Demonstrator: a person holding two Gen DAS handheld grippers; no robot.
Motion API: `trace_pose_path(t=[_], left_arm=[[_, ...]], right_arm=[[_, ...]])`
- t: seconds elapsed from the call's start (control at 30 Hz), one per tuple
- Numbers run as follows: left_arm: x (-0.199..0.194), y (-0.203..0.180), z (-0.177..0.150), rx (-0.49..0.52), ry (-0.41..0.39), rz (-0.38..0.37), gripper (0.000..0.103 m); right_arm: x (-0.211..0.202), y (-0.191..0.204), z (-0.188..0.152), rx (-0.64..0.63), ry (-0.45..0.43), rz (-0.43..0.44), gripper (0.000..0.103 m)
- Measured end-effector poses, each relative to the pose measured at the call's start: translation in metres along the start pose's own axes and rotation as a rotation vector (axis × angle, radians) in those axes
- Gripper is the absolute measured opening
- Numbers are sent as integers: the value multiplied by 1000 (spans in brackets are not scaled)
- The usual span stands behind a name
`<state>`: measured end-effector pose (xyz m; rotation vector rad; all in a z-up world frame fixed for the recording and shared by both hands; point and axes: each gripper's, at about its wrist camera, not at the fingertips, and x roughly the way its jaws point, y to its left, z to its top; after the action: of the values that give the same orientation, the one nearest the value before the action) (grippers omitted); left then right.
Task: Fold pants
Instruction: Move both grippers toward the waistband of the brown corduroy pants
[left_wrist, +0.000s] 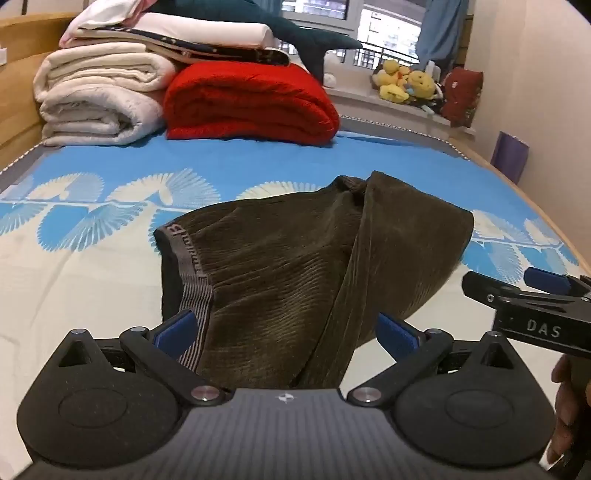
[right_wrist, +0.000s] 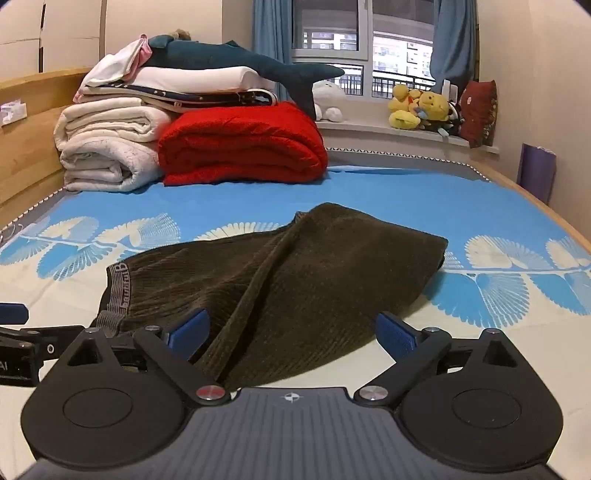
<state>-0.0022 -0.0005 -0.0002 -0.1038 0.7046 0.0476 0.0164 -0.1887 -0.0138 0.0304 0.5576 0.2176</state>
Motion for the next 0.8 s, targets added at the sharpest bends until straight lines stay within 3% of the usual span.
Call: trace_pose_path(t=[0.2,0.4,0.57,0.67,0.7,0.73,0.8], left_arm=[[-12,-4,-13,-32,-13,51,103],[-27,-9,-12,-53,-3,25,103],[-26,-13,-19,-13,-28,12,103],[-18,-9,-21,-31,26,17,99],[-16,-7,-15,-40,36,9,99],[-16,-7,-13,-33,49,18,99],[-14,-4,-12,-26,53,22,98]], right_arm=[[-25,2,-6,10,3,14,97],[-47,7,-2,-36,-9,10,95],[-48,4,-1,-21,-16,6,94],[-40,1,-6,0,-11,15,91],[-36,2,-9,-3,0,16,89],[-29,4,-8,-23,40,9,79],[-28,5,-7,-36,16,25,71]])
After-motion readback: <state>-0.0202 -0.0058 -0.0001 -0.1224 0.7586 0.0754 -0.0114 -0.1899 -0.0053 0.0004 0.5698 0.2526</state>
